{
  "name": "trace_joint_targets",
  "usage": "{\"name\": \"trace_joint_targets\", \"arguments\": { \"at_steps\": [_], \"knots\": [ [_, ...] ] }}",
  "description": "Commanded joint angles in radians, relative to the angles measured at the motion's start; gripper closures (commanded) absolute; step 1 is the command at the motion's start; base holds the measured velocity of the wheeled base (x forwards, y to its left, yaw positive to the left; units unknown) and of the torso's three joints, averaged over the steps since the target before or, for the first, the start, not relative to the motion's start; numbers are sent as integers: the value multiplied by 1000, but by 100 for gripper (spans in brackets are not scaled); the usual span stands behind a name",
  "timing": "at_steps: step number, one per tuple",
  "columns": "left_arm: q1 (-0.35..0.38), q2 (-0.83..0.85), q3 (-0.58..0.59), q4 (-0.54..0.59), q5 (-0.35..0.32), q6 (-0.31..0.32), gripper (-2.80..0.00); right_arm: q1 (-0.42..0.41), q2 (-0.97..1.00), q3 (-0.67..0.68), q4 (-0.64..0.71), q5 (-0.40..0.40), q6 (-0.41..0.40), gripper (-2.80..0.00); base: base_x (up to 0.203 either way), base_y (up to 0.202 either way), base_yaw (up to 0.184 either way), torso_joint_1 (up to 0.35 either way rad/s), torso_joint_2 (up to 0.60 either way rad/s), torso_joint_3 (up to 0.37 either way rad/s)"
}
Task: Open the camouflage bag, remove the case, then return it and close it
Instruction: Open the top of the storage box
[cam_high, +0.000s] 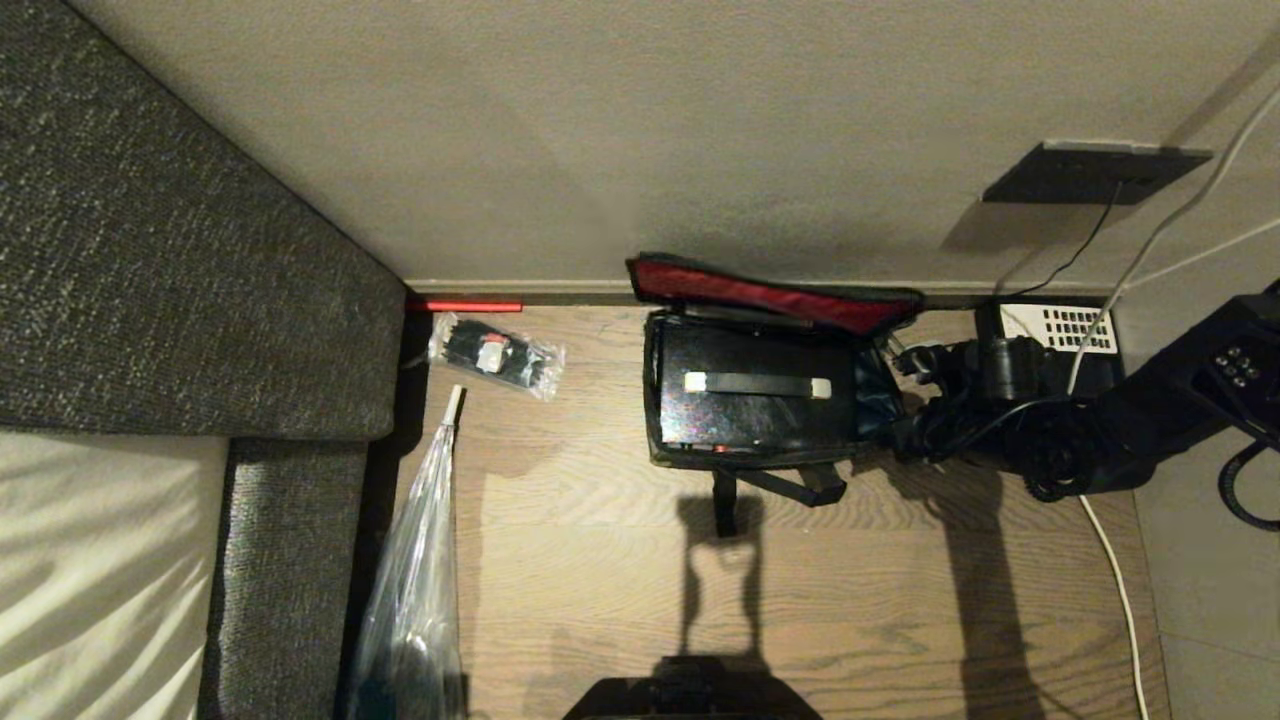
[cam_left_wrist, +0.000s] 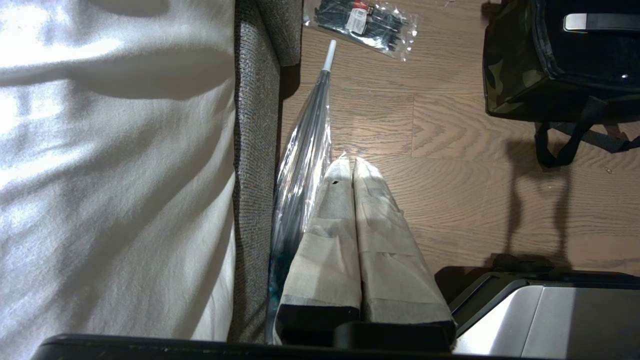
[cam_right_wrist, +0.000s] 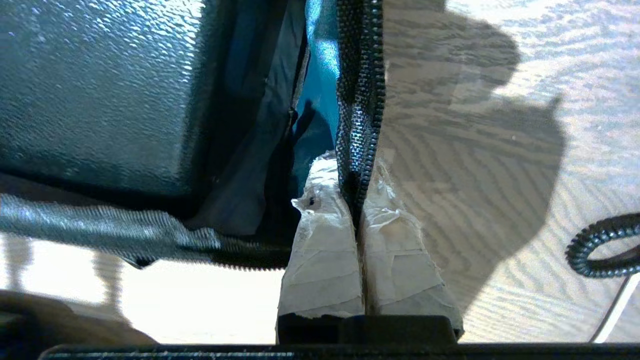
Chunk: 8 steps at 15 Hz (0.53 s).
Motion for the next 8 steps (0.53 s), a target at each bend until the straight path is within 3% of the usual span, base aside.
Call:
{"name": "trace_joint_targets", "arguments": {
  "at_steps": [1, 8],
  "knots": [
    [0, 0, 0, 0, 0, 0, 0, 42, -7, 8, -4, -4, 21, 0, 0, 0, 0, 0, 0, 0],
    [0, 0, 0, 0, 0, 0, 0, 50, 19, -8, 4, 4, -3, 0, 0, 0, 0, 0, 0, 0]
  ]
}}
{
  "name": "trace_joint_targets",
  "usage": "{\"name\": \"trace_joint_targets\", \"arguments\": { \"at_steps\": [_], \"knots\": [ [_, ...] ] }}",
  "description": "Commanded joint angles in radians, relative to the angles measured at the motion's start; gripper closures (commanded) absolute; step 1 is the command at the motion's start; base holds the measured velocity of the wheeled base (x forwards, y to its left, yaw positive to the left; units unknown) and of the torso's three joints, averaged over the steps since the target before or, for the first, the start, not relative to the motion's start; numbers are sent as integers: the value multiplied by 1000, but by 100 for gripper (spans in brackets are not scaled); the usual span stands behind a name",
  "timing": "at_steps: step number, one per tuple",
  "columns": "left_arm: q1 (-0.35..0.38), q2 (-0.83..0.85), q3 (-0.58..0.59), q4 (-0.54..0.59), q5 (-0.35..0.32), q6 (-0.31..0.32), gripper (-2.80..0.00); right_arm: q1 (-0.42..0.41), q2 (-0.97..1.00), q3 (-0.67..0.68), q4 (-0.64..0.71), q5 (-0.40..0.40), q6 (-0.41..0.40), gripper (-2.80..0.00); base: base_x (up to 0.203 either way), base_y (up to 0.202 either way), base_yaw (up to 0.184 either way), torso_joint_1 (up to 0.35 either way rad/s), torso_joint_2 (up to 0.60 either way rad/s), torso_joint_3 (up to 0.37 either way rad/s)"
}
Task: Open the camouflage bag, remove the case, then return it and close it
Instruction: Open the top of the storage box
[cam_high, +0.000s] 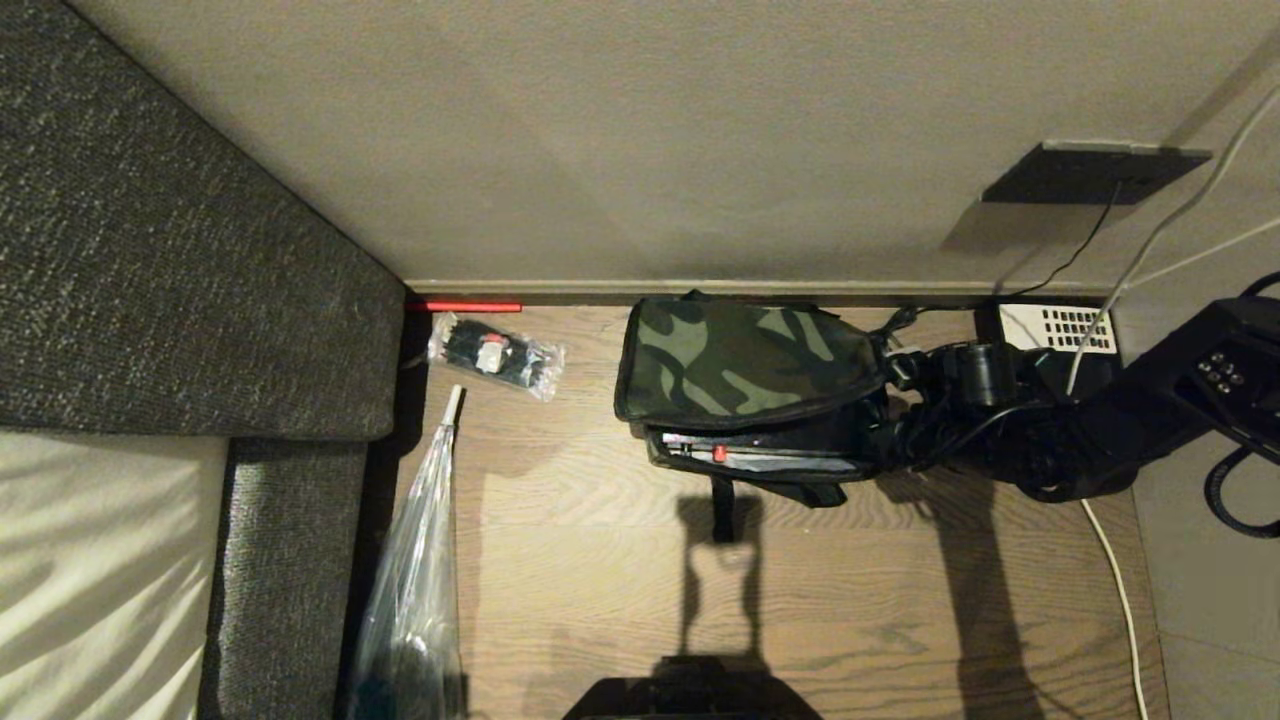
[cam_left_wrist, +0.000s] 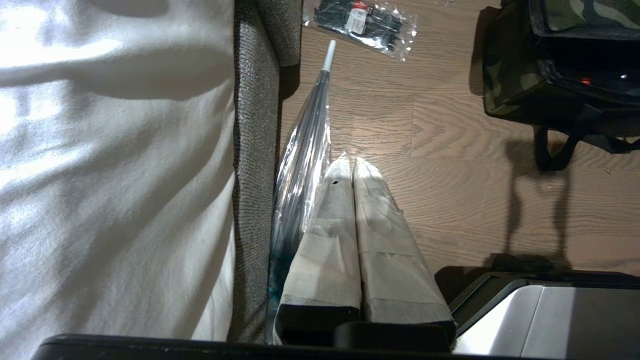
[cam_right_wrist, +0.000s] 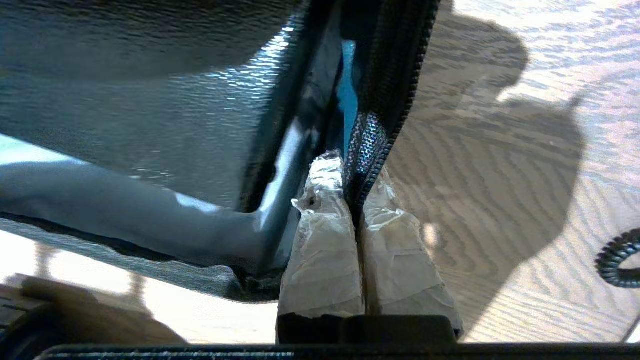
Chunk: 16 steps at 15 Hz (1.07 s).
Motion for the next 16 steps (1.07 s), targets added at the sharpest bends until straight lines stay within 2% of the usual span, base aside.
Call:
{"name": "trace_joint_targets", "arguments": {
  "at_steps": [1, 3, 4, 7, 12, 16],
  "knots": [
    [0, 0, 0, 0, 0, 0, 0, -8, 16, -15, -13, -1, -22, 0, 0, 0, 0, 0, 0, 0],
    [0, 0, 0, 0, 0, 0, 0, -8, 21, -6, -5, 0, -31, 0, 0, 0, 0, 0, 0, 0],
    [0, 0, 0, 0, 0, 0, 0, -8, 23, -8, -3, -2, -31, -280, 0, 0, 0, 0, 0, 0],
    [0, 0, 0, 0, 0, 0, 0, -14, 8, 13, -4, -7, -41, -280, 0, 0, 0, 0, 0, 0],
    [0, 0, 0, 0, 0, 0, 0, -40, -103, 119, 9, 15, -189, -280, 0, 0, 0, 0, 0, 0],
    [0, 0, 0, 0, 0, 0, 0, -31, -178, 148, 12, 18, -171, -280, 0, 0, 0, 0, 0, 0]
  ]
}}
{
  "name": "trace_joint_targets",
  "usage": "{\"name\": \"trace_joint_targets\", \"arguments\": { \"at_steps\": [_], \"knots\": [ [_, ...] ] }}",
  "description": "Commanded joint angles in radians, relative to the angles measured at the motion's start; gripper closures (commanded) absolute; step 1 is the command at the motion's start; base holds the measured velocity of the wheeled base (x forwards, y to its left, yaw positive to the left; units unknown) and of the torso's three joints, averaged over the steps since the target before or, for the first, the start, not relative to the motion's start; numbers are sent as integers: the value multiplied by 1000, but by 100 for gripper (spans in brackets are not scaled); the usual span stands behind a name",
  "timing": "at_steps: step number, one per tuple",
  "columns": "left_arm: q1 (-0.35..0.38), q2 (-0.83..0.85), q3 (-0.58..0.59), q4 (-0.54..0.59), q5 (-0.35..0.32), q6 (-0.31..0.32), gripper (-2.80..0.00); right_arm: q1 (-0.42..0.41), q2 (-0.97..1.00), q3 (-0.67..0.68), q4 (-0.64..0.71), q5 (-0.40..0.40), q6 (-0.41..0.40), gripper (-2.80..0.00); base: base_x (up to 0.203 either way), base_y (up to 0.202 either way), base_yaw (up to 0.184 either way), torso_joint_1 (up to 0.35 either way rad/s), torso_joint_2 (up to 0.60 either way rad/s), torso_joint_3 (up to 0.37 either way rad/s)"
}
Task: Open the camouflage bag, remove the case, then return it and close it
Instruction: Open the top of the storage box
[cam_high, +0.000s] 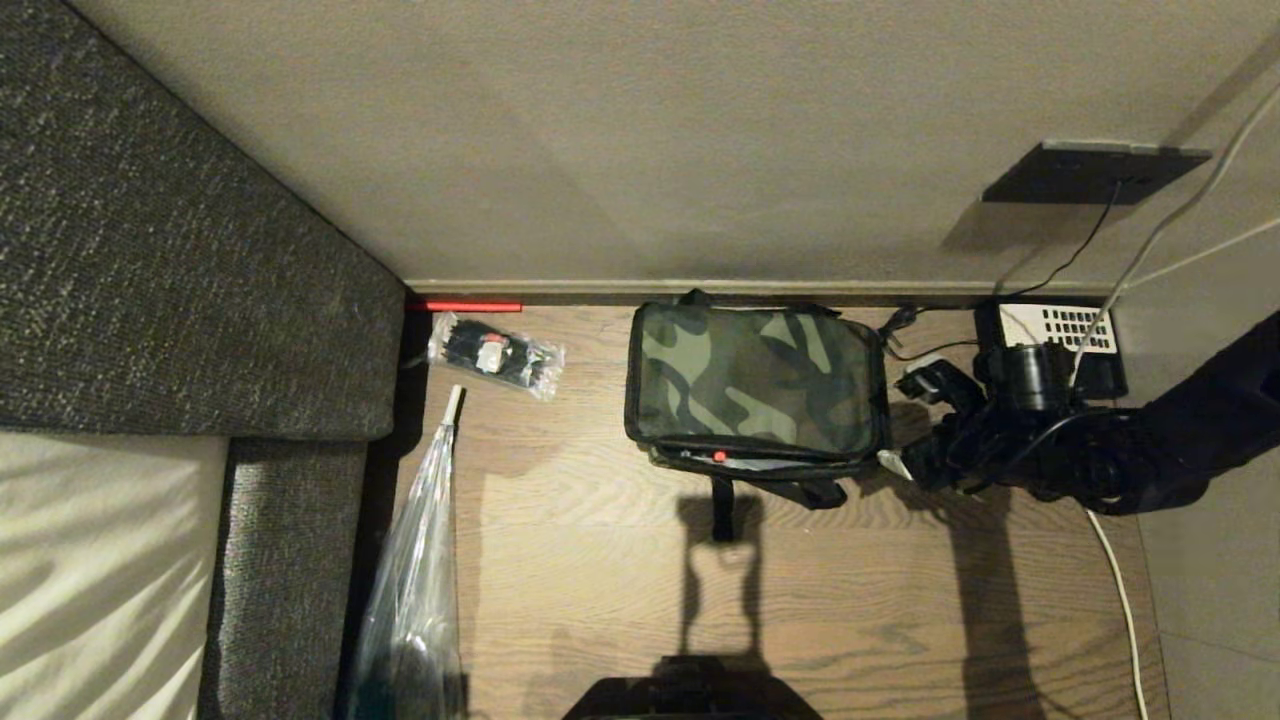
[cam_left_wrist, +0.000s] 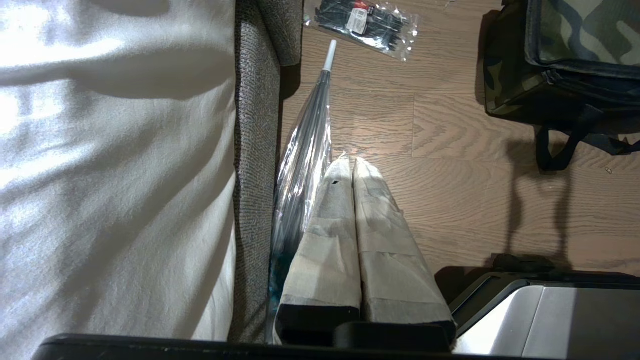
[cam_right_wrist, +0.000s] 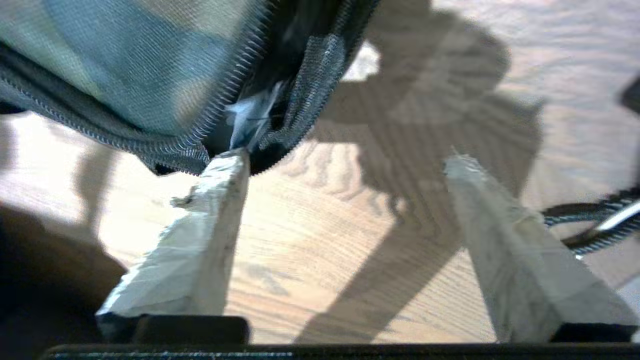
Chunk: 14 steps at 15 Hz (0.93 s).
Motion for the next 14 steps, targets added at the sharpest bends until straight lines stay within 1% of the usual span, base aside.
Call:
{"name": "trace_joint_targets", "arguments": {
  "at_steps": [1, 2, 3, 4, 5, 6, 8, 12, 14],
  "knots": [
    [0, 0, 0, 0, 0, 0, 0, 22, -55, 5, -4, 9, 38, -280, 0, 0, 0, 0, 0, 0],
    [0, 0, 0, 0, 0, 0, 0, 42, -59, 7, -3, 22, 78, -280, 0, 0, 0, 0, 0, 0],
    [0, 0, 0, 0, 0, 0, 0, 81, -65, 14, -2, 29, 144, -280, 0, 0, 0, 0, 0, 0],
    [0, 0, 0, 0, 0, 0, 0, 118, -77, 27, -2, 33, 183, -280, 0, 0, 0, 0, 0, 0],
    [0, 0, 0, 0, 0, 0, 0, 146, -93, 51, -1, 39, 195, -280, 0, 0, 0, 0, 0, 0],
    [0, 0, 0, 0, 0, 0, 0, 162, -103, 65, 3, 42, 191, -280, 0, 0, 0, 0, 0, 0],
    [0, 0, 0, 0, 0, 0, 0, 230, -124, 98, 45, 38, 143, -280, 0, 0, 0, 0, 0, 0],
    [0, 0, 0, 0, 0, 0, 0, 315, -165, 99, 146, 37, 114, -280, 0, 0, 0, 0, 0, 0],
    [0, 0, 0, 0, 0, 0, 0, 350, -137, 87, 148, 27, 59, -280, 0, 0, 0, 0, 0, 0]
  ]
}}
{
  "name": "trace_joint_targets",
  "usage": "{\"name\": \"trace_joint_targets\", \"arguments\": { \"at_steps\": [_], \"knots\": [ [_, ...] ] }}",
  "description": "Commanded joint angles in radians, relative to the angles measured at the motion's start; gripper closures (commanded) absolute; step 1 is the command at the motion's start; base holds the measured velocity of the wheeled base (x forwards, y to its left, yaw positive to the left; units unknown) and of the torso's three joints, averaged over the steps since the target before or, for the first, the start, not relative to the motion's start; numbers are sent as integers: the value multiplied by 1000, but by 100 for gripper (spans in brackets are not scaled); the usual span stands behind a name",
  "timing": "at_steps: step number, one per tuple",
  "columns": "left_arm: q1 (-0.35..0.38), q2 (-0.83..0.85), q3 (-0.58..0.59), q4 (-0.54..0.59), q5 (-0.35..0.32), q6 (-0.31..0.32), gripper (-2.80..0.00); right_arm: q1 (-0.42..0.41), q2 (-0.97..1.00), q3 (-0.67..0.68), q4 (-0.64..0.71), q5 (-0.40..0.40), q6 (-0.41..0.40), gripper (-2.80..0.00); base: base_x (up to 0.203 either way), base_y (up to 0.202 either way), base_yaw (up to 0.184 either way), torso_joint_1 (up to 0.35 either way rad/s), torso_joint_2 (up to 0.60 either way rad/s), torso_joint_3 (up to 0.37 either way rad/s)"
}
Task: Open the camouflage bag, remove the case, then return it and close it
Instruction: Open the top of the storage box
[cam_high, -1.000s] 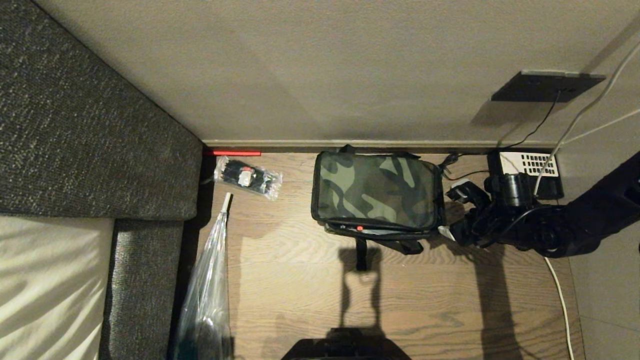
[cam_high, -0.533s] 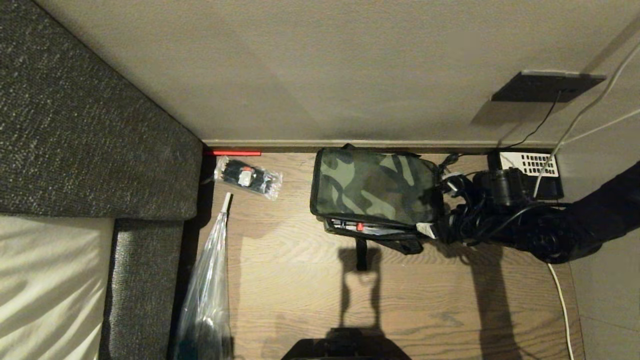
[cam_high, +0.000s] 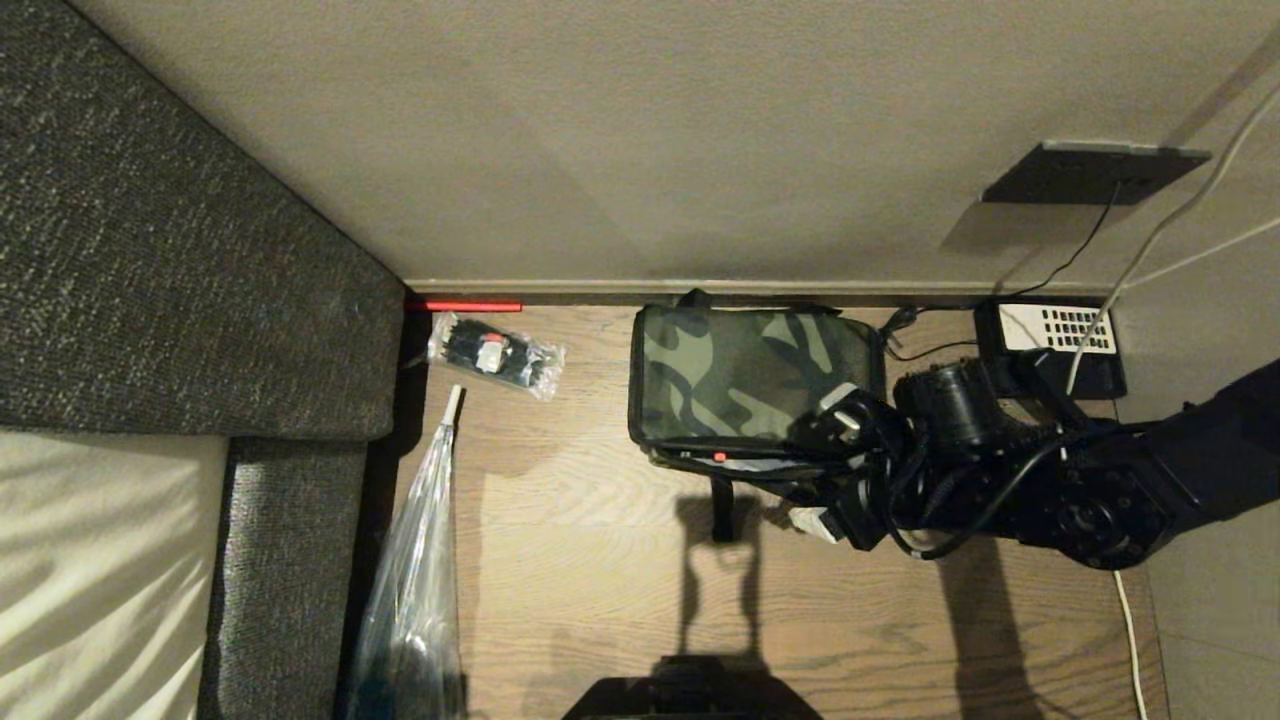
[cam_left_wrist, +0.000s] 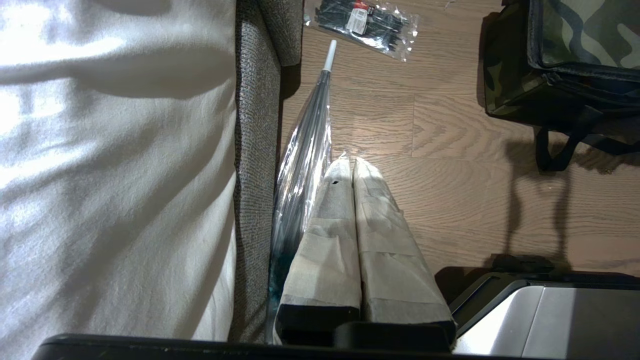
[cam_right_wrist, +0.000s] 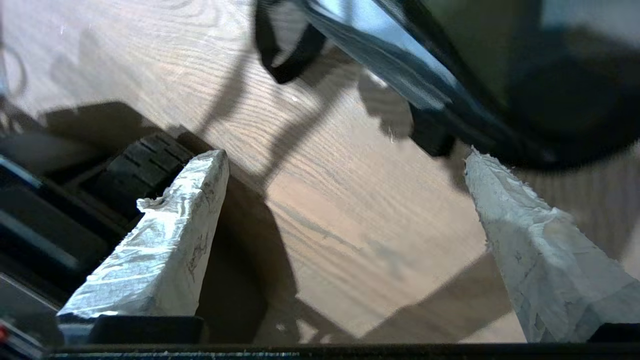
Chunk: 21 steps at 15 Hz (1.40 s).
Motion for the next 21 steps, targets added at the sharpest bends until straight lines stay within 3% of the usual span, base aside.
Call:
{"name": "trace_joint_targets", "arguments": {
  "at_steps": [1, 9, 21],
  "knots": [
    [0, 0, 0, 0, 0, 0, 0, 36, 20, -11, -2, -4, -35, -280, 0, 0, 0, 0, 0, 0],
    [0, 0, 0, 0, 0, 0, 0, 82, 197, -83, -71, -19, -101, -280, 0, 0, 0, 0, 0, 0],
    [0, 0, 0, 0, 0, 0, 0, 101, 360, -220, -215, -17, -106, -280, 0, 0, 0, 0, 0, 0]
  ]
}}
